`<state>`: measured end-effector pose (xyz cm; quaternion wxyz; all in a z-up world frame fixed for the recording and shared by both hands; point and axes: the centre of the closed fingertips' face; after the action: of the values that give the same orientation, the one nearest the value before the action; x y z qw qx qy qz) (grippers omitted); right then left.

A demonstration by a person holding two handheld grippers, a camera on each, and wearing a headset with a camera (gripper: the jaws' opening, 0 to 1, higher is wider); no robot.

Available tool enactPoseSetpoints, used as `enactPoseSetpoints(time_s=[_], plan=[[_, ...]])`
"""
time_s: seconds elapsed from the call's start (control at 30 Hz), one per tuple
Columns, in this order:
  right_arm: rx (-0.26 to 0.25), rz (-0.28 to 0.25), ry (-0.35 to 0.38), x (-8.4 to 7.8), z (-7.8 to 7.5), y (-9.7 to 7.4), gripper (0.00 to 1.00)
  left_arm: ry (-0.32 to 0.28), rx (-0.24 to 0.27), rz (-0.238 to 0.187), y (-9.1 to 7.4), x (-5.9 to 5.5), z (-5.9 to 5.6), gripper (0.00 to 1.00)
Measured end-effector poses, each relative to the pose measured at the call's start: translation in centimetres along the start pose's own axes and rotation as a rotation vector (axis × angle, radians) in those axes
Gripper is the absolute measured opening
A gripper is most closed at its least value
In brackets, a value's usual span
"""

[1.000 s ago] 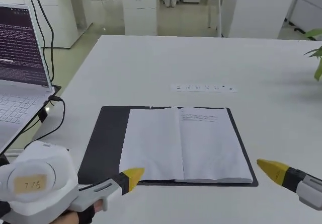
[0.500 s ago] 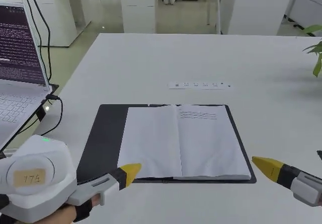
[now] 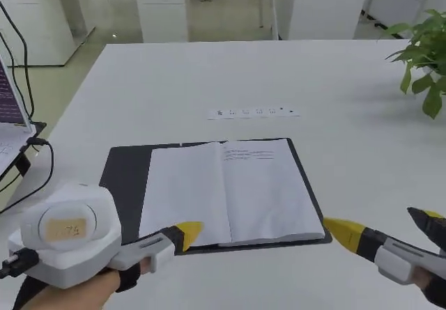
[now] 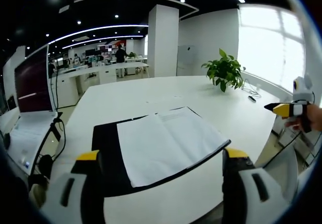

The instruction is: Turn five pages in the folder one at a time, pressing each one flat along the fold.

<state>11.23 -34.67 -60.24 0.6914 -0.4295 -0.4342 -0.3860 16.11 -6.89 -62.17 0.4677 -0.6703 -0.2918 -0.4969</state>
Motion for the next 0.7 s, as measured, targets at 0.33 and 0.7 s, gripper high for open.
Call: enactPoseSetpoints(time_s=[0.33, 0.7], plan=[[-0.006, 0.002, 0.021, -0.7, 0.0, -0.3, 0.97, 0.030, -0.084, 0.020, 3.8, -0.5, -3.4, 0.97], [-0.019, -0.010, 0.067, -1.3, -0.1, -0.7, 0.95, 0.072, -0.177, 0.079, 8.5, -2.1, -7.6, 0.89]])
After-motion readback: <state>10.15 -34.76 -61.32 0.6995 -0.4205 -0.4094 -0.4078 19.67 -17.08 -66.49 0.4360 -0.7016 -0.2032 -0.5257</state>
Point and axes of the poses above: the centre of the closed fingertips' face, and the gripper's own axes: y roughly forward along the fingers, z roughly to its left, x roughly out of its top, and after that the axes turned 6 degrees about -z, right-handed
